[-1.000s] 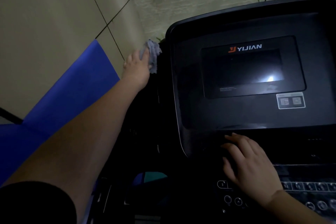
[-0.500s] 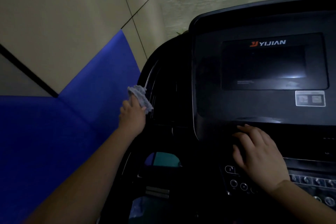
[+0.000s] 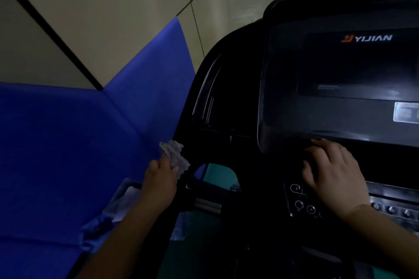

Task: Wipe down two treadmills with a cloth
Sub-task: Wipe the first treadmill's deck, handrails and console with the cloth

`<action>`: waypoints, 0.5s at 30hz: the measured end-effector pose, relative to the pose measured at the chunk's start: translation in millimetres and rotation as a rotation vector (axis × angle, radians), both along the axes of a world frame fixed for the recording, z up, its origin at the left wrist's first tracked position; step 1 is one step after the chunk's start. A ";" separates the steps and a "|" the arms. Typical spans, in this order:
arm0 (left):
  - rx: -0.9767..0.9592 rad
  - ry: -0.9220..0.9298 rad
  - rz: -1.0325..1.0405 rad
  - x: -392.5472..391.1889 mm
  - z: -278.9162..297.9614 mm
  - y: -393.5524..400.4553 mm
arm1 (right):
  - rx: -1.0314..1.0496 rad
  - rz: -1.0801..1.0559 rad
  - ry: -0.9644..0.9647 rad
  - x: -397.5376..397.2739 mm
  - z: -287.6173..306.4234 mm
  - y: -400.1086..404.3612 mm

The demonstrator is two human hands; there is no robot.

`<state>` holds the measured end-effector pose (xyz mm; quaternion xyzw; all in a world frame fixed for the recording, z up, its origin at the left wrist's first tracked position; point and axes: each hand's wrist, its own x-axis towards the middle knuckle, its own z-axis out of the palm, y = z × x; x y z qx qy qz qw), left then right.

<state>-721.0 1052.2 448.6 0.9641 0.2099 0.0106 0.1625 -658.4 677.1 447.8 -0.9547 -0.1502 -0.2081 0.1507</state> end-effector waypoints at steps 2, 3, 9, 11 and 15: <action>-0.001 0.024 0.049 -16.2 -4.3 0.1 | -0.005 0.001 -0.002 -0.4 0.5 0.7; -0.004 0.044 0.066 -24.4 -6.3 0.9 | -0.005 -0.001 -0.005 -0.6 0.4 0.5; 0.390 -0.034 -0.082 -58.6 -10.3 -6.1 | 0.002 -0.006 -0.025 -0.3 0.5 1.4; 0.396 -0.022 -0.105 -51.0 -5.2 -6.6 | -0.002 -0.008 -0.019 0.0 1.2 1.9; 0.153 0.028 0.021 -13.0 0.0 -1.0 | -0.013 -0.007 -0.023 0.4 1.3 1.4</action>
